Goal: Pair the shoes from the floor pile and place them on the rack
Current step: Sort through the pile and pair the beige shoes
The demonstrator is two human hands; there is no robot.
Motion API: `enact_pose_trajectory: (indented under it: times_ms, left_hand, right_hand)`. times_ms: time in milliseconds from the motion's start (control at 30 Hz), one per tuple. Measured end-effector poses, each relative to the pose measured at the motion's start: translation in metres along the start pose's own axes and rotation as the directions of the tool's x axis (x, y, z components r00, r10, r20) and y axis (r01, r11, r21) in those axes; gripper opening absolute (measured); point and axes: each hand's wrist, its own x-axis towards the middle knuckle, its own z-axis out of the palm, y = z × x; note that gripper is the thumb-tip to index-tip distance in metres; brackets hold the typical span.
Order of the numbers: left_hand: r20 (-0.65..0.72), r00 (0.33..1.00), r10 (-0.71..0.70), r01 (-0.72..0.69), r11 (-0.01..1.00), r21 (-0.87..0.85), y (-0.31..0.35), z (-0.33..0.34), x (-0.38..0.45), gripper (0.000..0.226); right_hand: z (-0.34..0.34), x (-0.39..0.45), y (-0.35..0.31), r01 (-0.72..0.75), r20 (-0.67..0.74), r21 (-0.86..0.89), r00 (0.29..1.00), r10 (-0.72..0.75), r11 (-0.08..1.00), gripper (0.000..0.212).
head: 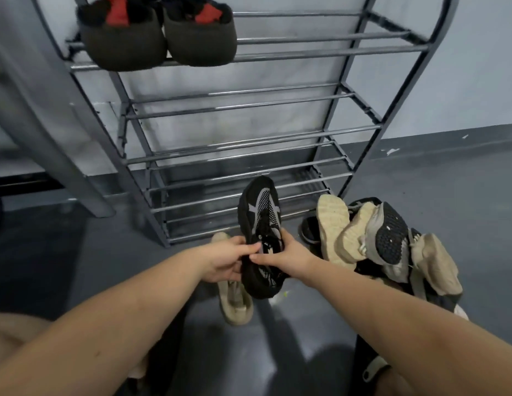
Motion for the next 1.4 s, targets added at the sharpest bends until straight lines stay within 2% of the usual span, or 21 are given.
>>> enact_pose_trajectory:
  times_ms: [100, 233, 333, 400, 700, 800, 933, 1100, 1167, 1233, 1267, 1333, 1400]
  left_hand:
    - [0.0, 1.0, -0.031, 0.031, 0.999, 0.026, -0.001, -0.011, 0.001, 0.021]
    - [-0.018, 0.996, -0.089, 0.09, 0.991, 0.101, -0.006, -0.022, 0.014, 0.021]
    - [-0.044, 0.991, -0.127, 0.132, 0.983, 0.129, -0.02, -0.022, 0.026, 0.029]
    - [-0.054, 0.987, -0.15, 0.156, 0.981, 0.114, -0.032, -0.021, 0.036, 0.026]
    - [-0.157, 0.952, -0.264, 0.289, 0.944, 0.162, -0.057, -0.011, 0.091, 0.012]
    - [-0.2, 0.944, -0.264, 0.309, 0.918, 0.247, -0.055, -0.007, 0.109, 0.021]
    - [-0.23, 0.95, -0.211, 0.284, 0.888, 0.362, -0.044, 0.004, 0.129, 0.02]
    - [-0.219, 0.942, -0.253, 0.33, 0.808, 0.488, -0.036, 0.013, 0.147, 0.022]
    - [-0.22, 0.946, -0.238, 0.321, 0.781, 0.535, -0.029, 0.017, 0.152, 0.026]
    - [-0.202, 0.965, -0.169, 0.261, 0.717, 0.646, -0.019, 0.021, 0.157, 0.027]
    - [-0.204, 0.972, -0.116, 0.23, 0.645, 0.729, -0.013, 0.022, 0.157, 0.031]
    - [-0.217, 0.976, -0.002, 0.194, 0.452, 0.87, -0.001, 0.022, 0.15, 0.043]
    - [-0.186, 0.977, 0.099, 0.154, 0.268, 0.951, 0.004, 0.019, 0.14, 0.055]
  right_hand:
    - [0.001, 0.004, 0.003, -0.068, 0.076, 0.046, 0.995, 0.064, 0.997, 0.075]
    - [0.001, 0.011, 0.011, -0.14, -0.006, 0.113, 0.99, 0.142, 0.984, 0.059]
    - [0.001, 0.019, 0.025, -0.202, -0.03, 0.07, 0.978, 0.205, 0.977, 0.049]
    - [-0.001, 0.026, 0.038, -0.249, -0.034, 0.025, 0.968, 0.249, 0.968, 0.045]
    - [-0.015, 0.06, 0.056, -0.404, -0.019, -0.126, 0.914, 0.405, 0.906, 0.04]
    - [-0.019, 0.071, 0.061, -0.45, -0.028, -0.118, 0.892, 0.451, 0.885, 0.04]
    - [-0.034, 0.084, 0.064, -0.455, -0.03, -0.135, 0.89, 0.455, 0.88, 0.042]
    - [-0.043, 0.089, 0.062, -0.459, 0.038, -0.296, 0.87, 0.491, 0.838, 0.042]
    - [-0.042, 0.092, 0.058, -0.474, 0.09, -0.241, 0.858, 0.506, 0.847, 0.044]
    - [-0.041, 0.094, 0.049, -0.46, 0.118, -0.188, 0.866, 0.485, 0.868, 0.05]
    - [-0.044, 0.094, 0.045, -0.424, 0.103, -0.219, 0.885, 0.453, 0.879, 0.053]
    - [-0.054, 0.092, 0.04, -0.312, 0.024, -0.371, 0.938, 0.345, 0.875, 0.057]
    - [-0.07, 0.084, 0.038, -0.203, -0.052, -0.63, 0.974, 0.22, 0.75, 0.062]
